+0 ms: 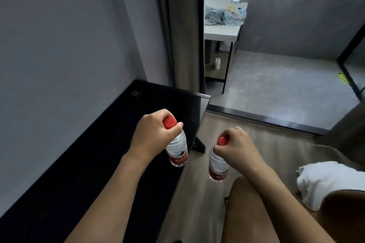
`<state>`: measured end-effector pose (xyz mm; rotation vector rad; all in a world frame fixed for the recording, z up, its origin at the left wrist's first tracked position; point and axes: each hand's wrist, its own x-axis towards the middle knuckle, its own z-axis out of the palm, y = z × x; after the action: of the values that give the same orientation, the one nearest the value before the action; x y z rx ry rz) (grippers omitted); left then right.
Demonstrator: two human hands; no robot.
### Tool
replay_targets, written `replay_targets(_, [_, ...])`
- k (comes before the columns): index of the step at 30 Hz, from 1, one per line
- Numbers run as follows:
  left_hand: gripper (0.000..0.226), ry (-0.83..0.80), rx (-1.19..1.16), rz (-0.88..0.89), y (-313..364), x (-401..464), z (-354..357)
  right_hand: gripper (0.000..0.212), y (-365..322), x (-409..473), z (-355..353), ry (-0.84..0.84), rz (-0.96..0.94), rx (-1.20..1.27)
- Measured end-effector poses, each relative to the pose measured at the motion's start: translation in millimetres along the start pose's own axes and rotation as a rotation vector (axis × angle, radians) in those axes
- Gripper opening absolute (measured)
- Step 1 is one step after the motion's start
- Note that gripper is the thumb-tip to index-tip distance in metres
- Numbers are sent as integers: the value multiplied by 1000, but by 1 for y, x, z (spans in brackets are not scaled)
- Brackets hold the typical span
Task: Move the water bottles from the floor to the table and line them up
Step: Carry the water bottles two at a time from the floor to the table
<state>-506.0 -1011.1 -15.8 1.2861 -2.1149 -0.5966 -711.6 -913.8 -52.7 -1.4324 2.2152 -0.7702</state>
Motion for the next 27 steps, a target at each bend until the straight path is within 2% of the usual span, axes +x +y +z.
replay_targets(10, [18,-29,-13,80,-40,101,14,14,-26,111,14,49,-1,-17])
replay_targets(16, [19,-45,-25,43,-53,156,26,16,-31,173,11,63,20,-38])
replay_targets(27, [21,-38,48,-77,-74,279,87,19,0,342,24,-95,-36,-32])
